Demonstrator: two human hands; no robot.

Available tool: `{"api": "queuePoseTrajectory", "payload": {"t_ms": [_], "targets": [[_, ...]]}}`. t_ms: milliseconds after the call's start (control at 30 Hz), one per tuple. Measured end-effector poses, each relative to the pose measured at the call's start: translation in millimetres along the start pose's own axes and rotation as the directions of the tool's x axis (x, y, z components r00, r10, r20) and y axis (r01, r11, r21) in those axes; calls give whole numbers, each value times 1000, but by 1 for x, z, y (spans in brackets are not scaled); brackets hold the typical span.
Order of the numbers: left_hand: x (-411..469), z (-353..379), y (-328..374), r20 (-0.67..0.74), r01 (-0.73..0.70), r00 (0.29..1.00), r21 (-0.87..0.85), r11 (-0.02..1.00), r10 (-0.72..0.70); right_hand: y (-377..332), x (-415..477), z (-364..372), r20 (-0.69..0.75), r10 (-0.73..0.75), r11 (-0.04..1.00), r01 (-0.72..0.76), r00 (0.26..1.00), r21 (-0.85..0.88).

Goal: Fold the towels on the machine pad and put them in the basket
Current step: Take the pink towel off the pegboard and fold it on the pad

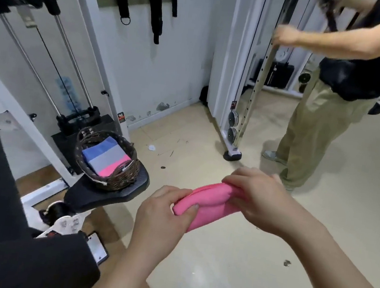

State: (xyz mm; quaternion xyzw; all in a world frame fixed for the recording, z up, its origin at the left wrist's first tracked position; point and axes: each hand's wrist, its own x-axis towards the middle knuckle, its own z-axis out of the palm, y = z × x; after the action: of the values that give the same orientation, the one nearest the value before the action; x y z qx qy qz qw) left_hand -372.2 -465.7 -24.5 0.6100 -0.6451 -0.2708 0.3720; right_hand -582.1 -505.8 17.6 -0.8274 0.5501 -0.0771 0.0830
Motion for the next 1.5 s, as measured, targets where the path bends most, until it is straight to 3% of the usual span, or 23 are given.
{"api": "queuePoseTrajectory", "payload": {"t_ms": [133, 267, 467, 567, 700, 800, 867, 967, 1134, 1267, 1434, 1500], "targets": [[44, 13, -12, -99, 19, 995, 96, 995, -10, 18, 64, 9, -102, -97, 993, 90, 990, -76], [81, 23, -38, -287, 97, 955, 62, 993, -76, 39, 129, 31, -122, -245, 968, 249, 962, 19], [146, 38, -73, -471, 263, 849, -14, 965, -239, 74, 237, 64, -63, -480, 846, 481, 875, 230], [178, 38, -81, -502, 326, 809, -50, 944, -306, 85, 292, 71, 58, -527, 778, 453, 848, 435], [208, 25, -99, -492, 426, 775, -58, 903, -397, 82, 355, 82, 287, -547, 709, 253, 786, 658], [226, 9, -114, -467, 493, 752, -71, 867, -465, 70, 393, 95, 334, -540, 640, 120, 773, 759], [240, -6, -125, -454, 555, 698, -145, 819, -553, 57, 417, 107, 352, -521, 611, 52, 777, 790], [260, -30, -154, -474, 610, 613, -223, 760, -632, 32, 449, 133, 353, -485, 634, 44, 800, 772], [290, -63, -239, -428, 676, 594, -193, 712, -681, -22, 500, 192, 369, -417, 736, 71, 831, 673], [315, -80, -325, -382, 733, 576, -149, 664, -723, -68, 543, 245, 407, -415, 842, 173, 814, 512], [335, -88, -412, -371, 812, 525, -51, 582, -766, -117, 577, 306, 433, -416, 895, 275, 800, 351], [338, -84, -434, -356, 820, 538, 11, 573, -764, -128, 582, 325, 461, -407, 912, 322, 788, 255]]}}
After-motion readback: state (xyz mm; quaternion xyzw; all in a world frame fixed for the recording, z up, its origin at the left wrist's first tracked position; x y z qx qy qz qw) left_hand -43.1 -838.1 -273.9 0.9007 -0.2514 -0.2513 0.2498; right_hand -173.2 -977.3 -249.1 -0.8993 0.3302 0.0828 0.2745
